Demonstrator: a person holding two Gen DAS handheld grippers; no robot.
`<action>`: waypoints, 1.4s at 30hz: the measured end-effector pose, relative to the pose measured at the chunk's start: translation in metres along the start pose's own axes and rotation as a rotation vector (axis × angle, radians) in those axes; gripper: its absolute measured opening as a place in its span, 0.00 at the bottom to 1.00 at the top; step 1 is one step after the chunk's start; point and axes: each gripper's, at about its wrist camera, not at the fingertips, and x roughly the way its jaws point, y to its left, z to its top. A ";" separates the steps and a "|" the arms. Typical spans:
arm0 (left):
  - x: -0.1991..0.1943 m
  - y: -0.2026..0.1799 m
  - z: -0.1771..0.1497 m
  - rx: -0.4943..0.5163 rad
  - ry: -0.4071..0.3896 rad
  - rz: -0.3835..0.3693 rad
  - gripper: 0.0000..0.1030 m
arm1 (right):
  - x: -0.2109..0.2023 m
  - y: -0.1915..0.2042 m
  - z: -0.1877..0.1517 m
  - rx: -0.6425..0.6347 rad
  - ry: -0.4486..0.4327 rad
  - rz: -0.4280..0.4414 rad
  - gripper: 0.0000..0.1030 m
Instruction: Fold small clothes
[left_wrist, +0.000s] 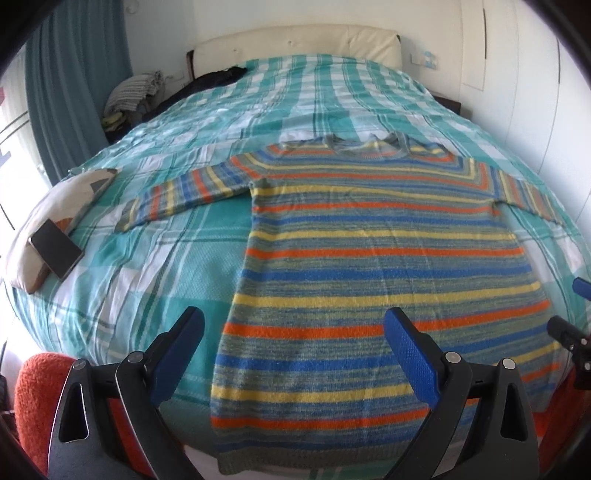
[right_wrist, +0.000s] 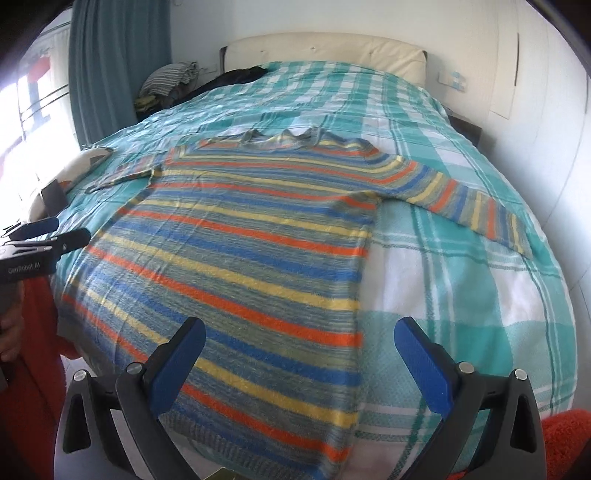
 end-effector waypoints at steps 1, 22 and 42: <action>0.000 0.002 -0.001 -0.003 0.004 0.003 0.95 | 0.001 0.002 0.000 -0.007 0.001 0.000 0.98; 0.064 -0.012 -0.040 0.134 0.395 -0.071 0.98 | 0.027 -0.008 0.000 0.064 0.125 0.072 0.98; 0.044 -0.029 -0.027 0.230 0.246 0.001 0.97 | 0.027 -0.019 -0.002 0.179 0.144 0.051 0.98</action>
